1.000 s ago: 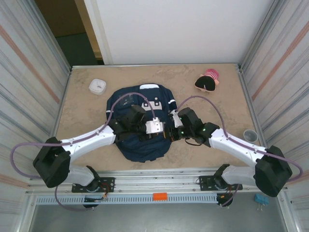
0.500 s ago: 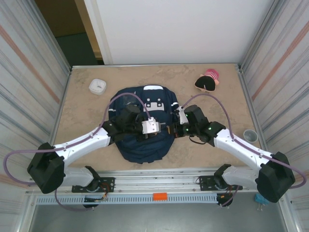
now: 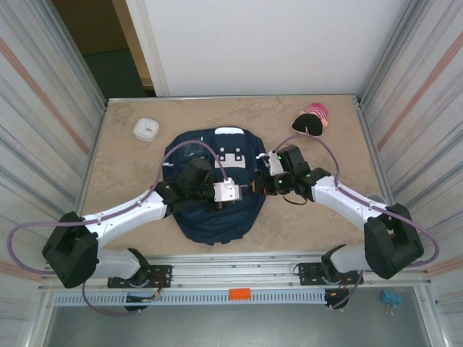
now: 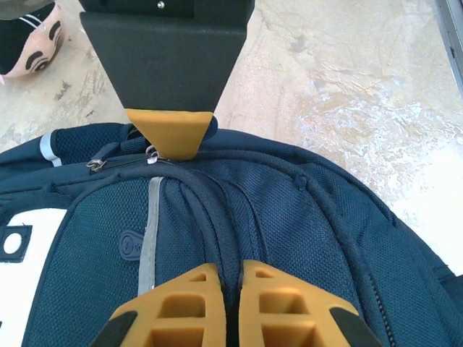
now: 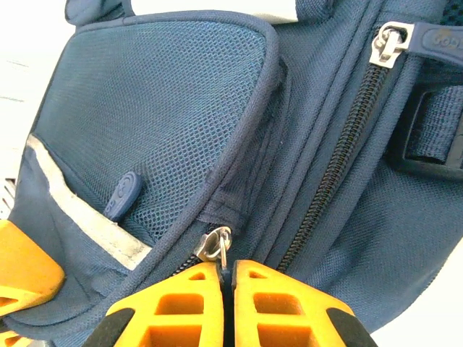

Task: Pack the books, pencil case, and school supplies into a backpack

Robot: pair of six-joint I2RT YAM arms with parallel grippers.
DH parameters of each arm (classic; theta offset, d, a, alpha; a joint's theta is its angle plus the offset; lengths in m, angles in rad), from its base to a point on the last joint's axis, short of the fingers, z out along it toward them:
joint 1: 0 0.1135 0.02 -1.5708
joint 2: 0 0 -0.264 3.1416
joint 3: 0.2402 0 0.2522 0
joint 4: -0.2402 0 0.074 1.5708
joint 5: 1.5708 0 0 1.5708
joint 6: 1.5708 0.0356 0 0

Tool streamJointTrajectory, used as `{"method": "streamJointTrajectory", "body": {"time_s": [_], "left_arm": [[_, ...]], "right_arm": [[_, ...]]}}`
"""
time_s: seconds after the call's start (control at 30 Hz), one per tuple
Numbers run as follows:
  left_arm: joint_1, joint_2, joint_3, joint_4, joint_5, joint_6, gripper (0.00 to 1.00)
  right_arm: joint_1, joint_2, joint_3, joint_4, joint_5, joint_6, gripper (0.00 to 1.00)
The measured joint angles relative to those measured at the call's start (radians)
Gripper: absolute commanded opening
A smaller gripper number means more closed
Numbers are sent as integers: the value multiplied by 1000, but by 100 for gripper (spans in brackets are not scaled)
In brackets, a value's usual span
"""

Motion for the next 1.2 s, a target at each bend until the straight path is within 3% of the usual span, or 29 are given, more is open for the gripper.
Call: {"method": "streamJointTrajectory", "body": {"time_s": [0.03,0.1,0.13,0.33,0.53,0.7,1.0,1.2], "left_arm": [[-1,0,-3,4,-2,-5,31],[-7,-12,-10,-9,12,-34,52],[-14,-27,-14,-19,13,-61,62],[-13,-148,-13,-25,-94,-376,78],[75,-264,6,-45,-277,-743,79],[198,-340,-48,-49,-330,-972,78],[222,-292,-430,76,-429,-1187,73],[222,-169,-468,268,-462,-1252,73]], "right_arm": [[-2,-1,2,-3,-2,-2,30],[-18,-7,7,-10,54,-5,51],[-42,-15,11,-18,90,-8,55],[-65,-148,74,-84,149,-15,53],[53,-172,167,-69,130,-15,48],[137,-106,141,33,135,22,49],[143,192,-129,375,171,169,47],[123,244,-158,562,187,224,46]]}}
